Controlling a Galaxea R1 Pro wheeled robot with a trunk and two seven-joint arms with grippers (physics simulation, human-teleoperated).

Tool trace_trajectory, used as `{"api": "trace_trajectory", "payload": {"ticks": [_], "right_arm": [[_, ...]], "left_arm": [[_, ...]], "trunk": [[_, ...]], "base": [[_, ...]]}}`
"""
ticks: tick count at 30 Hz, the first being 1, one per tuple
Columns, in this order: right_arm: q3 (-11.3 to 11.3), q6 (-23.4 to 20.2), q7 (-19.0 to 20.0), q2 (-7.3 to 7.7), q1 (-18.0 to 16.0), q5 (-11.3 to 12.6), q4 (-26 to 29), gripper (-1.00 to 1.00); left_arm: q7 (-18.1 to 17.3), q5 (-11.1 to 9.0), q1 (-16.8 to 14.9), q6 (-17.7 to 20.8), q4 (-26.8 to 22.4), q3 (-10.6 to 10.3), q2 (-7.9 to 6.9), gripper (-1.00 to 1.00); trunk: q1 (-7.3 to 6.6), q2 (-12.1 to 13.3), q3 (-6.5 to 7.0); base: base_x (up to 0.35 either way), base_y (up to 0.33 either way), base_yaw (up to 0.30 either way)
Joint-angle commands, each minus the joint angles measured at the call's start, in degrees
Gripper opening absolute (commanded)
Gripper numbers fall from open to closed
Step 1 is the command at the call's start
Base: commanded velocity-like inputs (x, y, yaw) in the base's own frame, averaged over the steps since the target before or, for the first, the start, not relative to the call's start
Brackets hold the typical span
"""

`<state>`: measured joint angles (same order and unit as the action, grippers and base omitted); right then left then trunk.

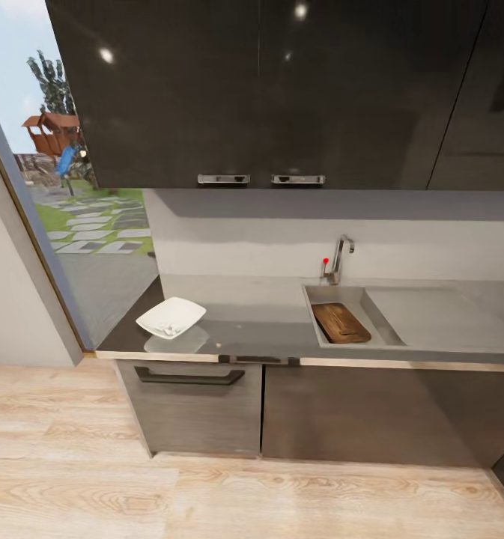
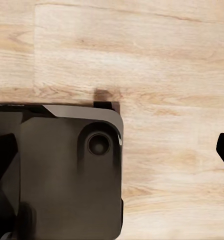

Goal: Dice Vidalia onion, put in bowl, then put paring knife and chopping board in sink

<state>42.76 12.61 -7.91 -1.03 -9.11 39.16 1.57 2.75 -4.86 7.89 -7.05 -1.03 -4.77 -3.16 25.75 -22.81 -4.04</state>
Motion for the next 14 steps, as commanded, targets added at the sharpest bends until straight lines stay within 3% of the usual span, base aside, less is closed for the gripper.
{"api": "trace_trajectory", "payload": {"ticks": [1,14], "right_arm": [[0.5,0.1,-0.2,-0.02,0.0,0.4,0.0,1.00],[0.5,0.1,-0.2,-0.02,0.0,0.4,0.0,1.00]], "left_arm": [[0.1,-0.5,0.0,-0.1,-0.1,-0.5,0.00,1.00],[0.1,-0.5,0.0,-0.1,-0.1,-0.5,0.00,1.00]], "trunk": [[0.03,-0.1,-0.11],[0.03,-0.1,-0.11]], "base": [[0.000,0.000,0.000],[0.000,0.000,0.000]]}}
